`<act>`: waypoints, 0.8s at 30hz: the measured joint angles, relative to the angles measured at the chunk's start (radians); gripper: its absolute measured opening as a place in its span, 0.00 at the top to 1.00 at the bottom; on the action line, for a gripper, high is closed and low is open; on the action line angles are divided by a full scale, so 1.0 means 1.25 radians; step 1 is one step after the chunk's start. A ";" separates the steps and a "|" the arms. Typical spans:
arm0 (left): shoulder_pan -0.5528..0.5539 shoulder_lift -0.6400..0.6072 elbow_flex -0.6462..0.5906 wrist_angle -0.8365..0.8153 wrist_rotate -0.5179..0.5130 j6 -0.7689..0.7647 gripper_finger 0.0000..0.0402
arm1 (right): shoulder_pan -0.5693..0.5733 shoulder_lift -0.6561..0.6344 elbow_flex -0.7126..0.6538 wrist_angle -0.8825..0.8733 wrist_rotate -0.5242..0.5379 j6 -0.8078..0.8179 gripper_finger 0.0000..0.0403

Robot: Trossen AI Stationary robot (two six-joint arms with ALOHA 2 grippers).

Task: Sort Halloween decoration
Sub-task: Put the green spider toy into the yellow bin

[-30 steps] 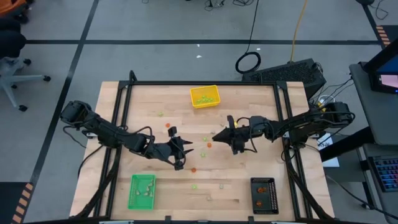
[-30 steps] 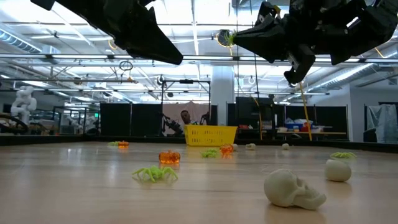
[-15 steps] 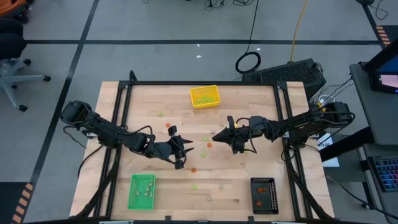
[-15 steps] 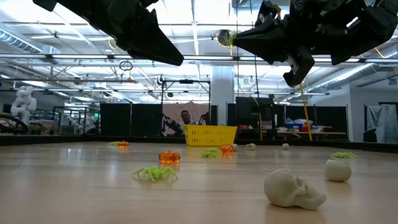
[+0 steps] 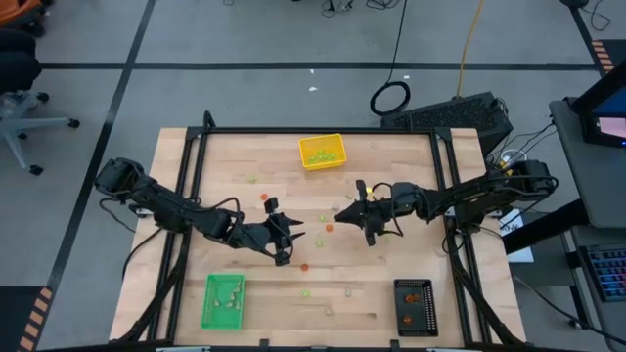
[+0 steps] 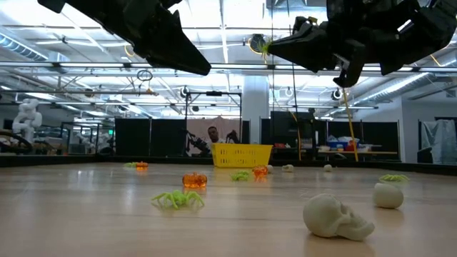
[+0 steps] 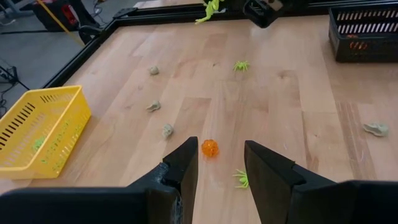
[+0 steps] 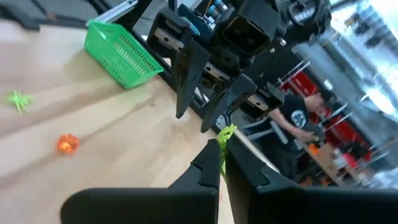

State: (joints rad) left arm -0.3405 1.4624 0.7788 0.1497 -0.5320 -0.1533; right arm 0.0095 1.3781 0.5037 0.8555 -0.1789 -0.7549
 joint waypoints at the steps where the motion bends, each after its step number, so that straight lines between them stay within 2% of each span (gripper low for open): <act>1: 0.000 0.000 0.000 0.000 0.000 0.000 0.67 | -0.001 0.000 0.000 0.000 0.000 0.026 1.00; 10: 0.000 0.000 0.000 0.000 0.000 0.000 0.67 | -0.009 0.000 0.000 0.000 0.000 0.257 1.00; 20: 0.000 0.000 0.000 0.000 0.000 -0.003 0.67 | -0.009 0.000 0.000 0.000 0.000 0.571 1.00; 24: 0.000 0.000 0.000 -0.001 0.000 -0.018 0.67 | -0.008 0.000 0.000 -0.001 0.070 0.690 1.00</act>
State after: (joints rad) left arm -0.3405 1.4624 0.7788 0.1490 -0.5320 -0.1764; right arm -0.0010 1.3781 0.5037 0.8543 -0.0917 0.1074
